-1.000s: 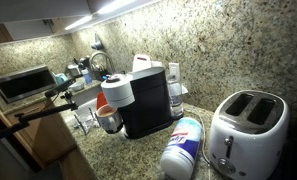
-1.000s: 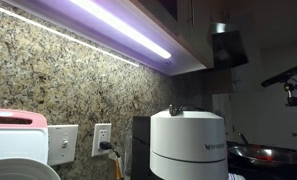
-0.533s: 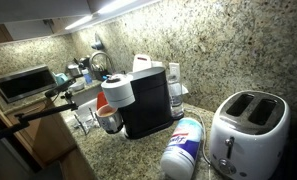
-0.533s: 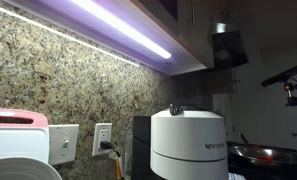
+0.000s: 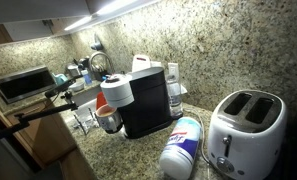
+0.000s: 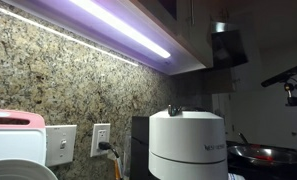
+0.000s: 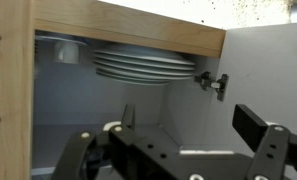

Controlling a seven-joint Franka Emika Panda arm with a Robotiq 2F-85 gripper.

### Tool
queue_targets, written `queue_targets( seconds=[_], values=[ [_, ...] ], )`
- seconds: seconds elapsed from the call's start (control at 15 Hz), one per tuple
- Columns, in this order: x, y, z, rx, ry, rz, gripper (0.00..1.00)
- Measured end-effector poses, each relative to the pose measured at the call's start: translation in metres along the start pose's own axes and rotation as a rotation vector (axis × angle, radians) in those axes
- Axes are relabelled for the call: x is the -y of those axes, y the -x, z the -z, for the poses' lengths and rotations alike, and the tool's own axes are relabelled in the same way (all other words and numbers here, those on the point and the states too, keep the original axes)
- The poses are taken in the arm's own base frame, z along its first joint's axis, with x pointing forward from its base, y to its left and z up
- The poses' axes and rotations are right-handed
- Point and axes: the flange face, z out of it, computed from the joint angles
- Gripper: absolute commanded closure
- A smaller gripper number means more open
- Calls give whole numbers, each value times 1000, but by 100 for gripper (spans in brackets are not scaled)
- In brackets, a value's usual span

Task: Open the top left cabinet door

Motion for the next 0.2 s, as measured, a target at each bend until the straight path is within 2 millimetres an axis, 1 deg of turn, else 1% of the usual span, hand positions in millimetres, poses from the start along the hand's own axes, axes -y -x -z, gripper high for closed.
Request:
queue_targets(
  seconds=[0.2],
  values=[
    [9, -1, 2, -5, -27, 7, 0]
  ],
)
